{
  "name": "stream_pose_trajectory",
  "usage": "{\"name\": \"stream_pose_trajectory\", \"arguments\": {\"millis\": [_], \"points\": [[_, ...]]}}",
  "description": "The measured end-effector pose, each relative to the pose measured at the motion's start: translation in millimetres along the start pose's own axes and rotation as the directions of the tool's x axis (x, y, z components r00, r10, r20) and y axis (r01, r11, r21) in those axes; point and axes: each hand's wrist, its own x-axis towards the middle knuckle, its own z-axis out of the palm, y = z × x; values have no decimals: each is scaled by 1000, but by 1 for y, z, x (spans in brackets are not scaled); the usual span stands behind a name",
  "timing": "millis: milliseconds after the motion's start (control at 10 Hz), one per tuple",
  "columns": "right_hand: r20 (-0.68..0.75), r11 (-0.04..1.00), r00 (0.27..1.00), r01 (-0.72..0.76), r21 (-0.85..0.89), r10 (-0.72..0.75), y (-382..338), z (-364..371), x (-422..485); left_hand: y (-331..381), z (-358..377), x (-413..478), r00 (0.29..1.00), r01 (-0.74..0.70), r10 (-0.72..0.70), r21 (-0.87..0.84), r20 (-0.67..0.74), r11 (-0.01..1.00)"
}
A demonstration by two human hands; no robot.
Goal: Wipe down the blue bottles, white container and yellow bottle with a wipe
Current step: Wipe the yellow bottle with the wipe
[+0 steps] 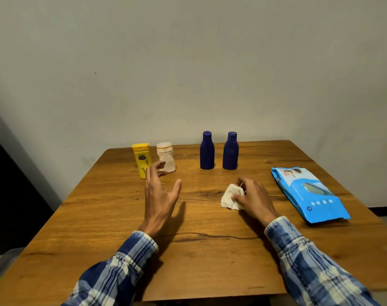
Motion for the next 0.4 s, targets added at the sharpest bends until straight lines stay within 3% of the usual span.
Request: {"name": "stream_pose_trajectory", "arguments": {"millis": [300, 400], "points": [[134, 979, 987, -65, -191, 91, 11, -25, -3, 8, 11, -4, 986, -45, 34, 69, 161, 997], [116, 986, 993, 22, -165, -3, 4, -31, 4, 9, 19, 5, 986, -85, 70, 101, 148, 991]]}}
